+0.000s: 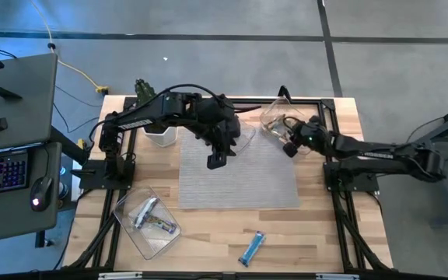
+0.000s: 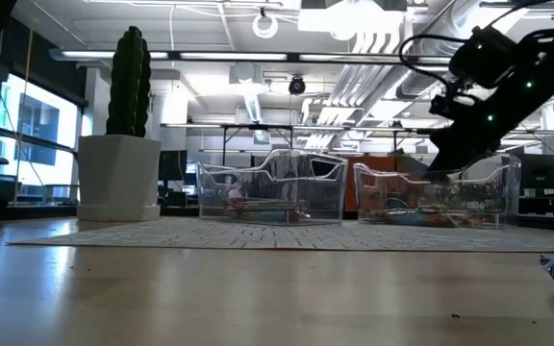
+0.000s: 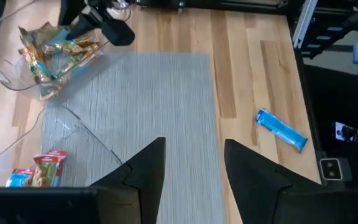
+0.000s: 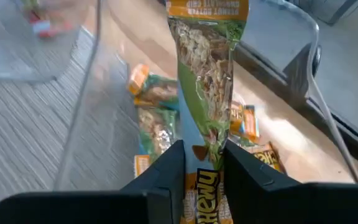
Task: Pick and place Granola Bars by type
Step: Put the yellow granola bar into the top right transparent bin, then put the blue granola bar into the bottom transparent bin
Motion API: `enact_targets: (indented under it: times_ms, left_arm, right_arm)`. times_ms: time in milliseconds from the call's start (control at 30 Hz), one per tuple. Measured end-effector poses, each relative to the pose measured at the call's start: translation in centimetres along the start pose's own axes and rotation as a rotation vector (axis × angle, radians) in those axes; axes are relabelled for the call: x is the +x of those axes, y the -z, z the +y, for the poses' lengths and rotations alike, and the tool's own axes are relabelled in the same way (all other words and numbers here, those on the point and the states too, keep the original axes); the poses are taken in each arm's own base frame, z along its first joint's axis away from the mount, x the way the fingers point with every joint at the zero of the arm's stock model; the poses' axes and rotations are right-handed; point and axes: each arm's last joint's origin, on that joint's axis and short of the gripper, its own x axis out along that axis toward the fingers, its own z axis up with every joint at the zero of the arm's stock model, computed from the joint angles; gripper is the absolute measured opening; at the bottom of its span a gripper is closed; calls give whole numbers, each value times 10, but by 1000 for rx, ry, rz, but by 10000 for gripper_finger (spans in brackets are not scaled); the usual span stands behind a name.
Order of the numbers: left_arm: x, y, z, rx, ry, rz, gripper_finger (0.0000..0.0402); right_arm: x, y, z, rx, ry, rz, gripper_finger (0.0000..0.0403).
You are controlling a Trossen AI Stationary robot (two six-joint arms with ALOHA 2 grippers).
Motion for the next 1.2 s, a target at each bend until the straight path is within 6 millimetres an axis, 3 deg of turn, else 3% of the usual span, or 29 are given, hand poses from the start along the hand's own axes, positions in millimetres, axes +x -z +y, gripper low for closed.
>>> enact_targets:
  times_ms: [333, 467, 600, 767, 900, 967, 1200]
  left_arm:
    - [0, 2, 2, 20, -69, 21, 158]
    - [0, 4, 3, 14, -87, 38, 158]
    - [0, 6, 3, -22, -88, 62, 158]
    - [0, 11, 1, -75, -125, 107, 158]
    - [0, 14, -7, -61, -190, 132, 158]
    - [0, 14, -8, -64, -229, 127, 158]
    - [0, 14, -8, -117, -241, 120, 158]
  right_arm:
    - [5, 1, 0, -92, 67, 3, 133]
    - [2, -12, 0, -121, 71, -36, 149]
    - [-13, -48, 12, -160, -88, -152, 150]
    - [-45, -80, 41, -363, -485, -318, 144]
    - [-73, -68, 78, -593, -946, -476, 143]
    - [-85, -55, 96, -644, -1085, -537, 145]
    - [-104, -12, 156, -763, -1127, -675, 147]
